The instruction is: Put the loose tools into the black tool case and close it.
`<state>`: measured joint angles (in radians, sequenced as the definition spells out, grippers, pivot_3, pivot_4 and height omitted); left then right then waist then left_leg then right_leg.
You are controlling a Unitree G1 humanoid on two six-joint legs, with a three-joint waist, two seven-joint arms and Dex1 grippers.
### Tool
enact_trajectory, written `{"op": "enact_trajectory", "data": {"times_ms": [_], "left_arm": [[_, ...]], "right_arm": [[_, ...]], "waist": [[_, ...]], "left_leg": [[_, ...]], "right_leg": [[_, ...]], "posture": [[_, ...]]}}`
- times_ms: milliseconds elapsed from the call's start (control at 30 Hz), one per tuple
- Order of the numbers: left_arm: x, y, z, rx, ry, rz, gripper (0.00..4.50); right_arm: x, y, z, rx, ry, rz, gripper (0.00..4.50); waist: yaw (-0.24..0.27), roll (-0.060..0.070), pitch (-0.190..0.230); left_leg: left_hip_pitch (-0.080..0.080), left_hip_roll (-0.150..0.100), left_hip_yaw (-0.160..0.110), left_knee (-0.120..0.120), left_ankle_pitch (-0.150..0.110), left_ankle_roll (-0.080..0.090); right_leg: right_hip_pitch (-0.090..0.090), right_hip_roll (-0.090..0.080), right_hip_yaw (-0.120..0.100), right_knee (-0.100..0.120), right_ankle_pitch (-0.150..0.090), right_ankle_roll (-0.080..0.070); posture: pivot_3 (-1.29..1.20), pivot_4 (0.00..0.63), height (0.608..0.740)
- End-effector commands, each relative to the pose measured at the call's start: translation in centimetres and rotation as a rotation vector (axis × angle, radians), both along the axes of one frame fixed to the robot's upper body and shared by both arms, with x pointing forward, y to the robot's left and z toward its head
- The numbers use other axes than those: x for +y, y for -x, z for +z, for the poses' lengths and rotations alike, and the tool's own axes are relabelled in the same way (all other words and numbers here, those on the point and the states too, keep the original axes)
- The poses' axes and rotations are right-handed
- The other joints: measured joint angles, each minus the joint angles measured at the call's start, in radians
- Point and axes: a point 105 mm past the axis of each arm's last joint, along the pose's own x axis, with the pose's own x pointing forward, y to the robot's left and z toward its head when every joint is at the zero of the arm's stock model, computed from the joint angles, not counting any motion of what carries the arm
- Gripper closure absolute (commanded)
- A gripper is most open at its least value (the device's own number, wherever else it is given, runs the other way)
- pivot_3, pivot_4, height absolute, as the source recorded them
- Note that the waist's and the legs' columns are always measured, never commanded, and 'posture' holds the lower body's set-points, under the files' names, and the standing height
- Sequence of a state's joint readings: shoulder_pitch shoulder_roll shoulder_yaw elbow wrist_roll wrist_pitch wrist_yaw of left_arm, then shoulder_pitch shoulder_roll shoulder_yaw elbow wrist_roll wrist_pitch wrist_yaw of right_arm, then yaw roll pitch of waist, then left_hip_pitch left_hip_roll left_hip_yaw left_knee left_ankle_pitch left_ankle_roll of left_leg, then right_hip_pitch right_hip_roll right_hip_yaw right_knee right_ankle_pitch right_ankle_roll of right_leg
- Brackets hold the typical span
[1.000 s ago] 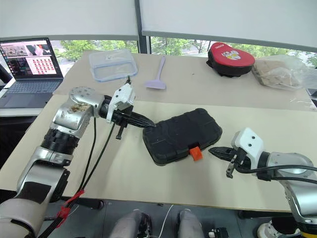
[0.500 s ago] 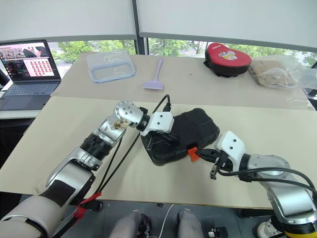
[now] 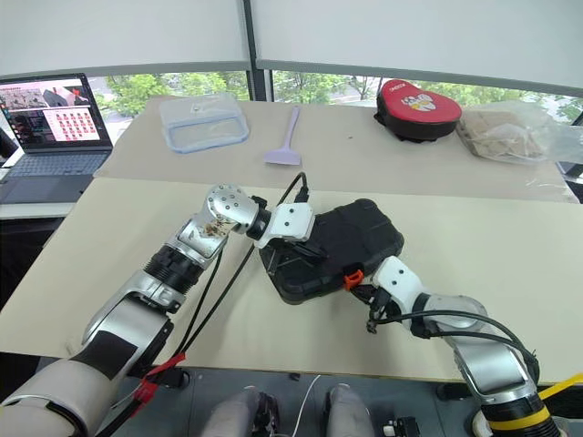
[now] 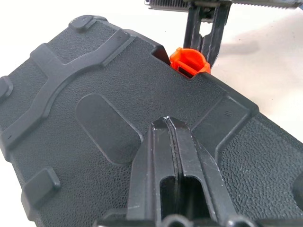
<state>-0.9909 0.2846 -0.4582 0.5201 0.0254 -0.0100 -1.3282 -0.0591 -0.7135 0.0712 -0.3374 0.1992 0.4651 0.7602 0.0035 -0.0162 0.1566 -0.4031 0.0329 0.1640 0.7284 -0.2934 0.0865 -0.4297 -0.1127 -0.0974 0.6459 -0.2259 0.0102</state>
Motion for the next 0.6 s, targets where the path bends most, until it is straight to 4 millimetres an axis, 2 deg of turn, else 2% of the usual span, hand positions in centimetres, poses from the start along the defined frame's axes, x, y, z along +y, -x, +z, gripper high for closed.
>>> {"op": "enact_trajectory", "data": {"times_ms": [33,133,200,267,367,600], "left_arm": [[0.3,0.1,-1.9,0.035,-0.071,0.011,4.48],[0.5,0.0,-1.8,0.031,-0.069,0.014,4.48],[0.6,-0.1,-1.8,0.028,-0.070,0.014,4.48],[0.6,-0.2,-1.8,0.026,-0.070,0.014,4.48],[0.5,-0.2,-1.8,0.019,-0.070,0.012,4.48],[0.3,-0.3,-1.7,0.016,-0.067,0.010,4.48]], "right_arm": [[0.0,1.1,2.4,-0.055,-0.001,0.054,4.50],[-0.1,3.6,4.1,0.011,-0.077,0.133,4.50],[-0.5,4.5,5.4,0.030,-0.119,0.156,4.50],[-0.9,3.4,6.5,-0.005,-0.161,0.101,4.50],[-1.2,1.4,6.7,-0.044,-0.160,0.024,4.50],[0.1,0.3,5.5,-0.022,-0.140,0.027,4.50]], "waist": [[0.002,0.000,0.000],[0.008,0.000,0.000],[0.009,0.000,0.000],[0.006,0.000,0.000],[0.004,0.000,0.000],[0.009,0.000,0.000]], "left_leg": [[0.000,0.000,0.000,0.000,0.000,0.000],[0.000,0.000,0.000,0.000,0.000,0.000],[0.000,0.000,-0.001,0.000,0.000,0.001],[0.001,0.000,-0.002,0.000,-0.001,0.001],[0.004,0.001,-0.002,0.000,-0.001,0.002],[0.001,0.000,-0.002,0.000,-0.002,0.002]], "right_leg": [[0.000,0.000,0.000,0.000,0.000,0.000],[0.000,0.000,0.000,0.000,0.000,0.000],[0.000,0.000,0.000,-0.001,0.000,0.000],[0.003,0.000,-0.001,-0.001,0.000,0.000],[0.006,0.000,-0.001,-0.003,0.001,-0.001],[0.004,-0.001,-0.001,-0.003,0.001,-0.001]], "posture": [[0.00,0.150,0.731],[0.00,0.150,0.731],[0.00,0.150,0.731],[0.00,0.150,0.731],[0.00,0.150,0.731],[0.00,0.150,0.731]]}}
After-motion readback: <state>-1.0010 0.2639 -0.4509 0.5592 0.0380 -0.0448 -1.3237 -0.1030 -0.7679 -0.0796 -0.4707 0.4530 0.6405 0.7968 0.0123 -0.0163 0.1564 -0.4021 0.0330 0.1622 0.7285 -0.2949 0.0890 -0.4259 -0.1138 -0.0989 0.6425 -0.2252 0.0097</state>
